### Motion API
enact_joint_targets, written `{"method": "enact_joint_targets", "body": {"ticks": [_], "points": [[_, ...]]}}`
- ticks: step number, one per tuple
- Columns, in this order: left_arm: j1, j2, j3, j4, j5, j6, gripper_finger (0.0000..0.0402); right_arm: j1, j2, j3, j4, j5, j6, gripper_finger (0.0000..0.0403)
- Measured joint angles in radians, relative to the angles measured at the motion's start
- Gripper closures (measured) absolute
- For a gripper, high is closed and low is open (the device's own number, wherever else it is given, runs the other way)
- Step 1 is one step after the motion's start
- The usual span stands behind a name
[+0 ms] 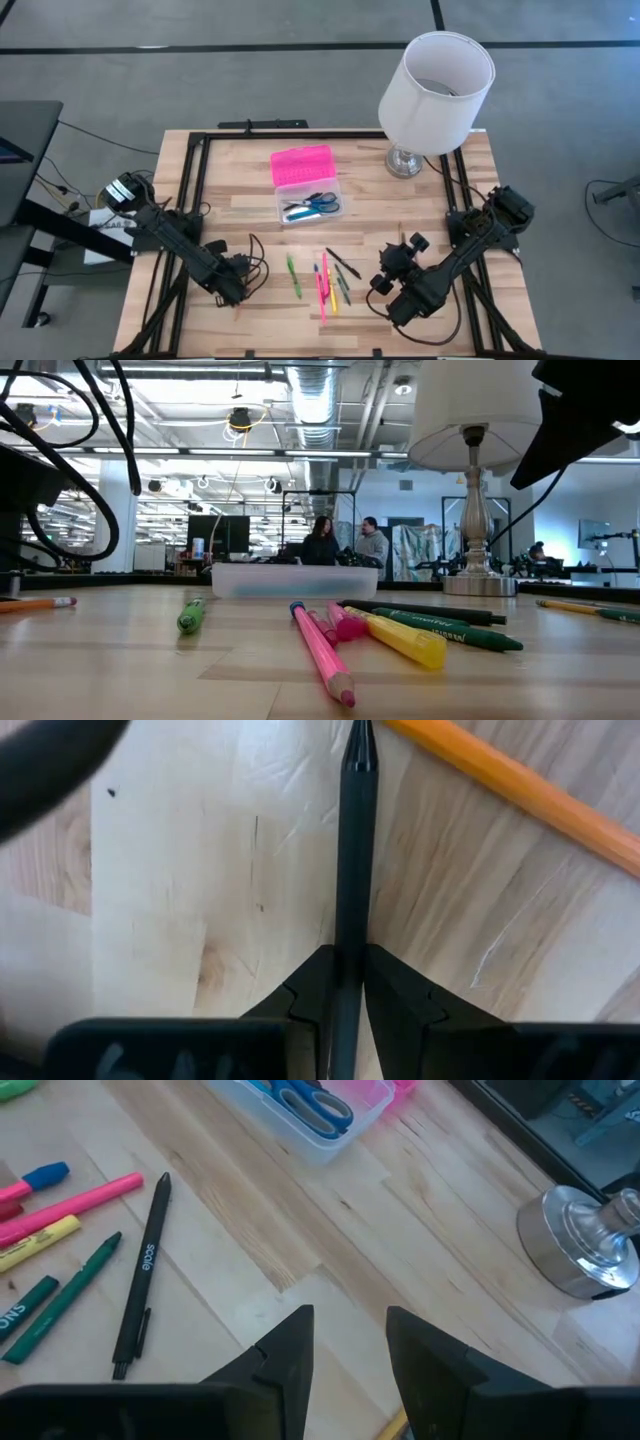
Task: Pick & place school supplies into a supply box
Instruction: Put the black pen into the pink supply box
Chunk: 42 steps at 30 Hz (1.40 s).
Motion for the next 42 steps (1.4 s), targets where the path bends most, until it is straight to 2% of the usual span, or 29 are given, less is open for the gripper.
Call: {"method": "enact_joint_targets", "body": {"ticks": [8, 21, 31, 34, 37, 42], "points": [[0.006, 0.0, 0.0, 0.011, -0.077, -0.068, 0.0354, 0.0, 0.0, 0.0, 0.0, 0.0, 0.0, 0.0281], [0.105, 0.0, 0.001, 0.018, -0.155, -0.096, 0.0354, -0.004, 0.0, 0.0, 0.018, 0.0, 0.0, 0.0281], [0.174, 0.001, 0.0, 0.018, -0.192, -0.015, 0.0354, -0.004, 0.0, 0.0, 0.034, -0.002, 0.0, 0.0281], [0.195, 0.002, 0.0, 0.02, -0.215, 0.042, 0.0354, -0.004, 0.0, 0.0, 0.04, -0.002, 0.0, 0.0281], [0.21, 0.006, -0.004, 0.018, -0.289, 0.084, 0.0354, -0.004, 0.0, 0.0, 0.042, -0.002, 0.0, 0.0281], [0.22, 0.005, 0.01, -0.004, -0.294, 0.121, 0.0357, -0.004, 0.0, 0.0, 0.046, -0.002, 0.0, 0.0281]]}}
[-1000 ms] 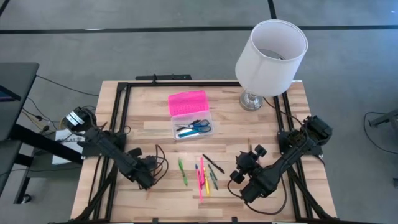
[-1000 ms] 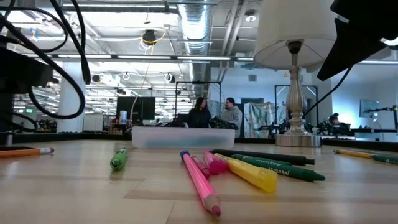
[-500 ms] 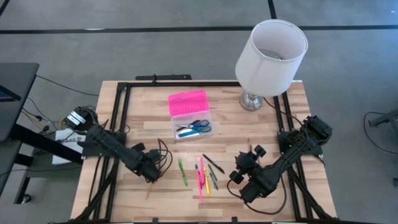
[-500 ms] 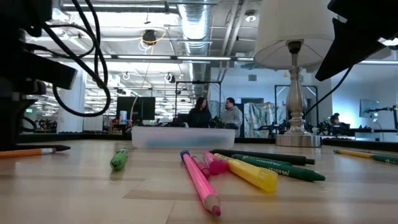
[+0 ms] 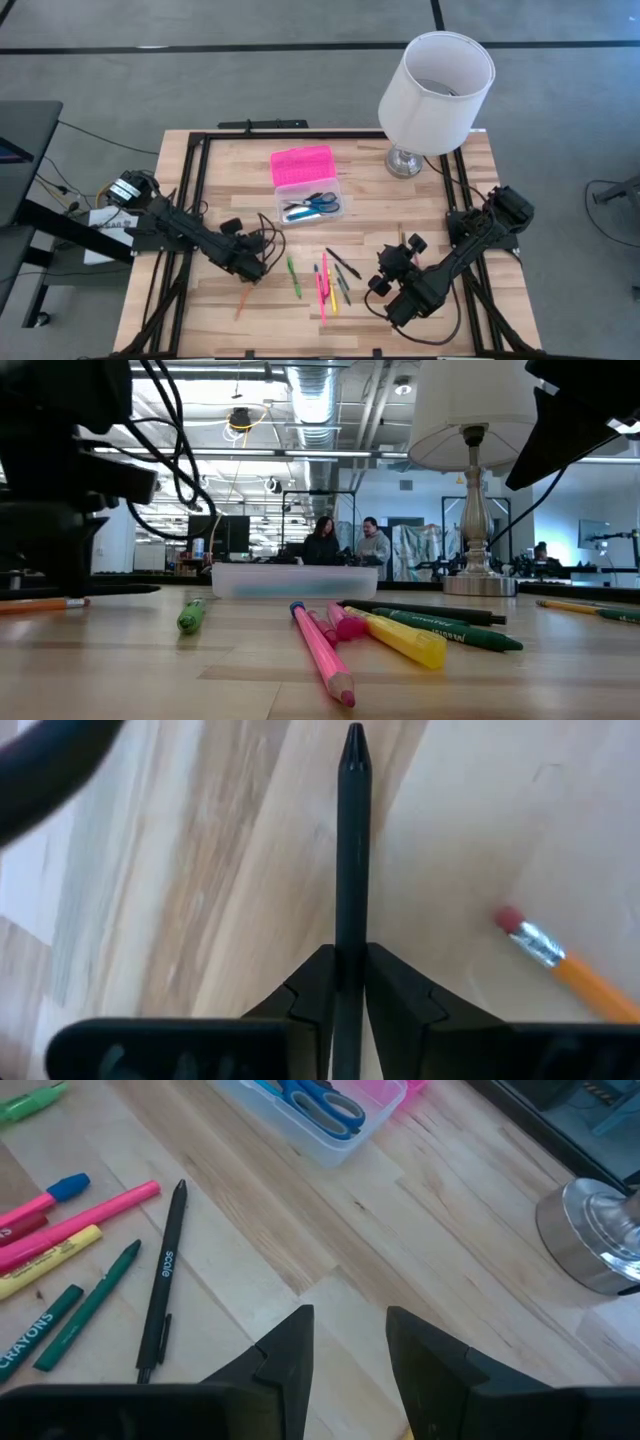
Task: Pick & place school supplies into a supply box
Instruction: Put the black pen into the pink supply box
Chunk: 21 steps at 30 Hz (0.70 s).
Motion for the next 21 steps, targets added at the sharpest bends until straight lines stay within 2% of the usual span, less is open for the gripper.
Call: {"method": "enact_joint_targets", "body": {"ticks": [7, 14, 21], "points": [[0.0, -0.002, 0.067, -0.053, 0.011, 0.051, 0.0385, 0.0, 0.0, 0.0, 0.003, 0.0, 0.0, 0.0281], [-0.001, -0.003, 0.14, -0.102, 0.006, 0.094, 0.0372, 0.0, 0.0, 0.0, 0.003, 0.0, -0.002, 0.0281], [-0.001, -0.003, 0.211, -0.133, -0.017, 0.162, 0.0379, 0.0, 0.0, 0.0, 0.015, 0.001, -0.026, 0.0281]]}}
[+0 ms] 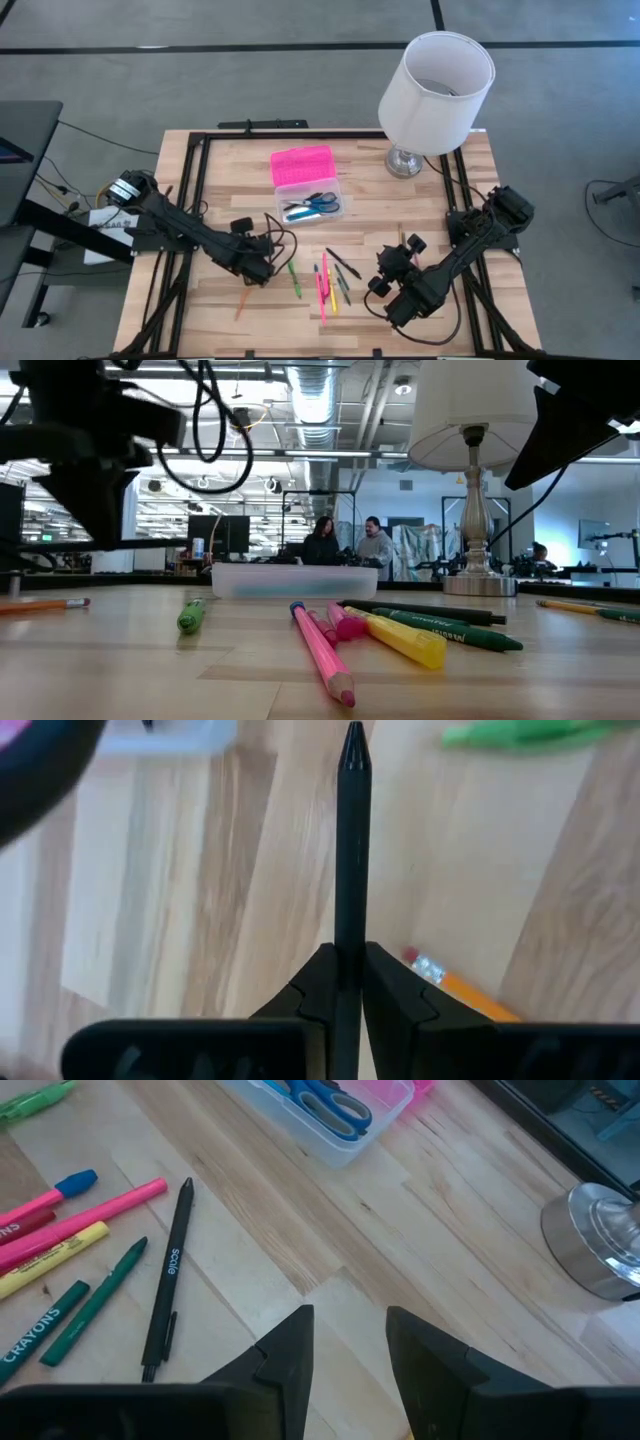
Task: Pick & place school supplies into a supply box
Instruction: Put the black pen into the pink supply box
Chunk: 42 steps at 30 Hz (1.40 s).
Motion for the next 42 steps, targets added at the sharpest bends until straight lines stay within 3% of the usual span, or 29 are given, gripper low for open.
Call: {"method": "enact_joint_targets", "body": {"ticks": [6, 15, 27, 34, 42], "points": [[0.036, 0.0, 0.062, 0.001, -0.069, 0.102, 0.0373, 0.0, 0.0, 0.0, 0.003, 0.0, -0.001, 0.0281], [0.201, -0.001, 0.114, 0.128, -0.148, 0.302, 0.0375, 0.0, 0.0, 0.0, 0.005, 0.002, -0.013, 0.0281], [0.469, -0.001, 0.122, 0.465, 0.051, 0.568, 0.0373, 0.0, 0.0, 0.0, 0.01, 0.002, -0.026, 0.0281], [0.571, 0.012, 0.122, 0.484, 0.114, 0.561, 0.0374, 0.0, 0.0, 0.0, 0.01, 0.002, -0.026, 0.0281], [0.587, 0.101, 0.123, 0.509, 0.157, 0.57, 0.0372, 0.0, 0.0, -0.001, 0.01, 0.002, -0.026, 0.0281]]}}
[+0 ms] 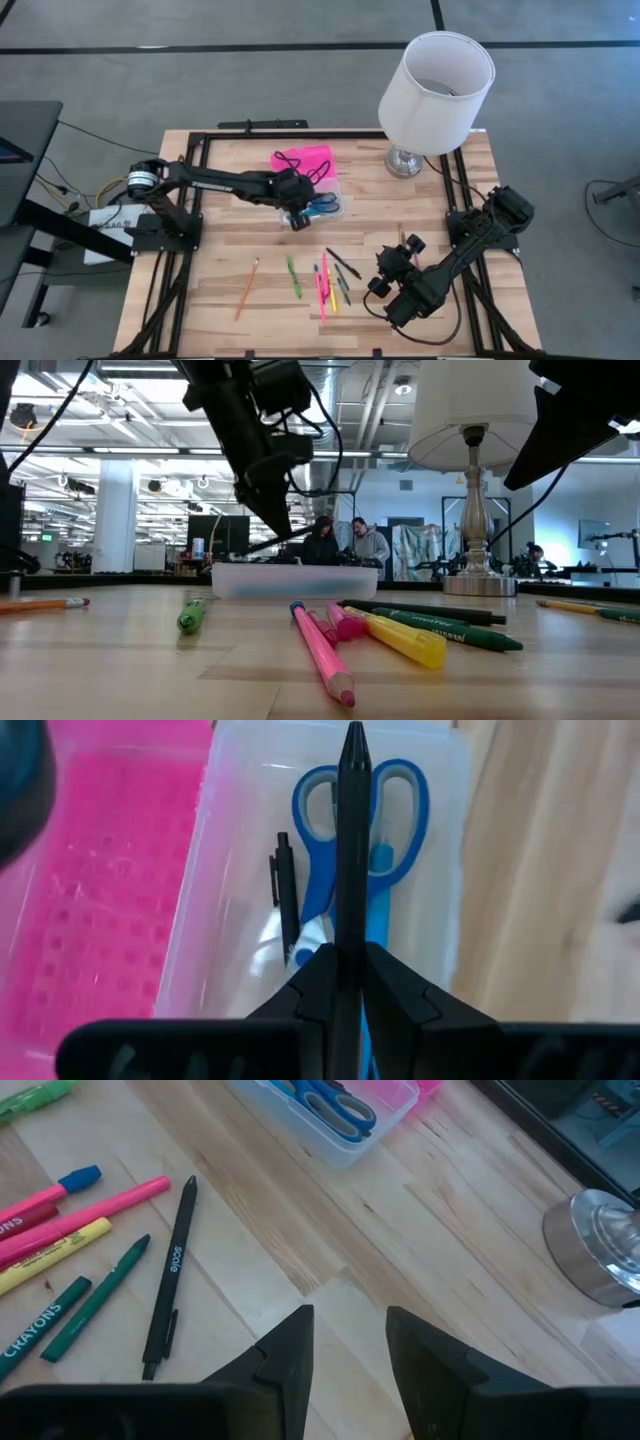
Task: Pick & place school supplies into a supply box
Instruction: Put the black pen into the pink supply box
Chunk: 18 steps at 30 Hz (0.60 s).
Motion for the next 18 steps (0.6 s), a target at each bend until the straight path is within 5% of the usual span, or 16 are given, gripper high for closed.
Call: {"method": "enact_joint_targets", "body": {"ticks": [18], "points": [[0.001, 0.045, -0.002, 0.049, -0.045, 0.086, 0.0368, 0.0, 0.0, -0.026, 0.005, -0.002, 0.001, 0.0281]]}}
